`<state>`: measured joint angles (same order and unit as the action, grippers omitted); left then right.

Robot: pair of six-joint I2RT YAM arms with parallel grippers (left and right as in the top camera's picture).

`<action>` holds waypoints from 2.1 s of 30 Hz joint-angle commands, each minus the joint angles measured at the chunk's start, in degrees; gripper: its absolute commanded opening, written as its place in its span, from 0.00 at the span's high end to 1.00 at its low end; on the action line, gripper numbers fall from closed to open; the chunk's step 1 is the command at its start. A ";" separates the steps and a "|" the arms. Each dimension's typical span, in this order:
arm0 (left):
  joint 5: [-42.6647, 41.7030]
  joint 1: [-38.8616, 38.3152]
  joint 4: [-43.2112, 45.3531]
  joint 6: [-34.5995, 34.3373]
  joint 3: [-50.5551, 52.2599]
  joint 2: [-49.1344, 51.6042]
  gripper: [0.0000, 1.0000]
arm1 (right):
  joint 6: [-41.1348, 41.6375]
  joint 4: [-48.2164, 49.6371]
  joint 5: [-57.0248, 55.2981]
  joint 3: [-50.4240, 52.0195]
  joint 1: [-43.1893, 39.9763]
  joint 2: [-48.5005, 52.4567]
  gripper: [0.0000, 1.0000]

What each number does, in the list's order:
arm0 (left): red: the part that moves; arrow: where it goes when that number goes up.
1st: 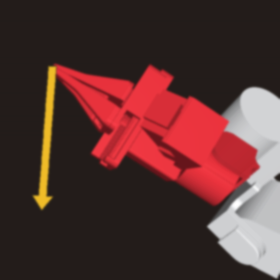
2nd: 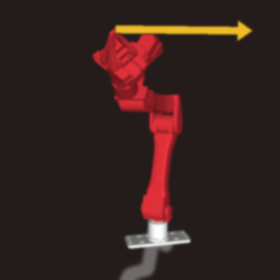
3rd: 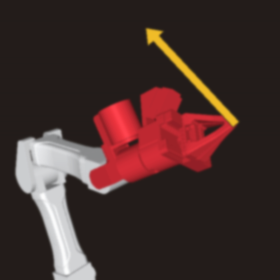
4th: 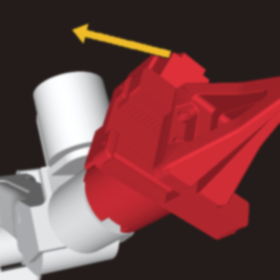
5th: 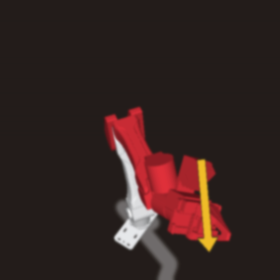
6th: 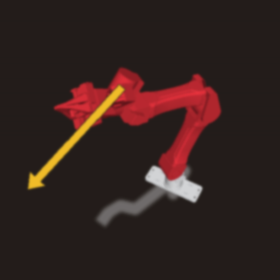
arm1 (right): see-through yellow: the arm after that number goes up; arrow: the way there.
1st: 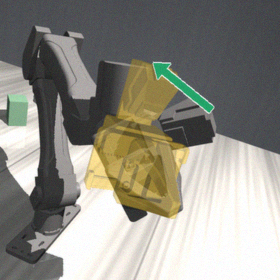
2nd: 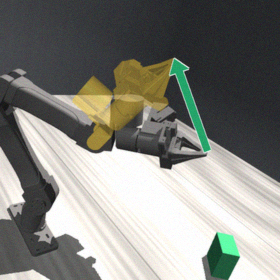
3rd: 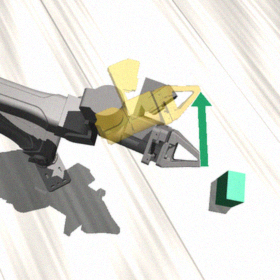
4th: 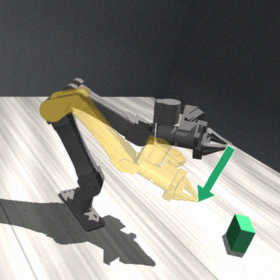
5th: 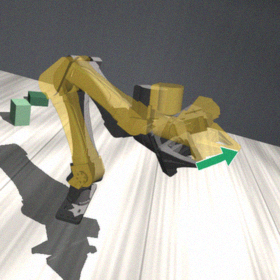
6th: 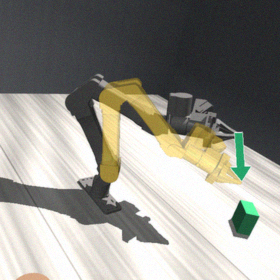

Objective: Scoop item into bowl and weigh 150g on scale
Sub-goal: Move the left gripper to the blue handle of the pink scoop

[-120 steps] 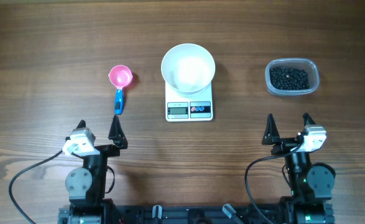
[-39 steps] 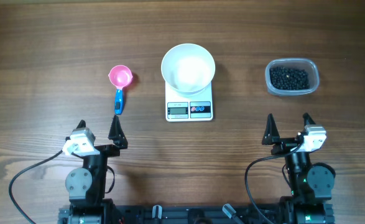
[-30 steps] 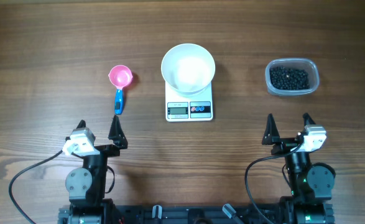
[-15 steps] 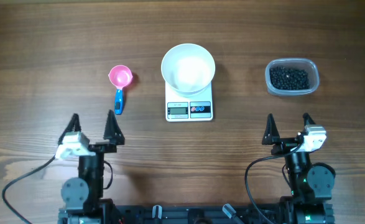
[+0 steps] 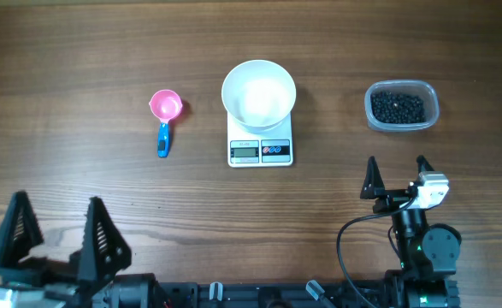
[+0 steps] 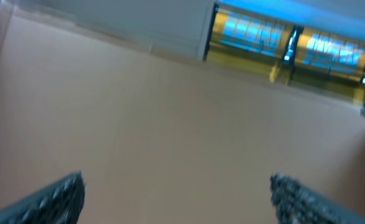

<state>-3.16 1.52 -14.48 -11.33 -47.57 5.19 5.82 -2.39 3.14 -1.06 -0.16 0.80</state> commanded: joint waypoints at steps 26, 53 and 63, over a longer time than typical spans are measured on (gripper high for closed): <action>-5.38 0.20 -65.11 -1.53 -40.41 103.71 0.00 | 0.33 0.22 -0.59 -0.31 -0.24 0.00 0.00; -9.31 -3.67 -46.12 -2.56 -21.88 103.71 0.00 | 0.35 0.22 -0.59 -0.31 -0.24 0.00 0.00; -8.79 -3.65 -42.23 -0.85 -20.57 103.71 0.00 | 0.33 0.22 -0.59 -0.31 -0.24 0.00 0.00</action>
<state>-11.49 -2.11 -57.23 -12.91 -68.51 108.53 5.82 -2.37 3.14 -1.06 -0.16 0.91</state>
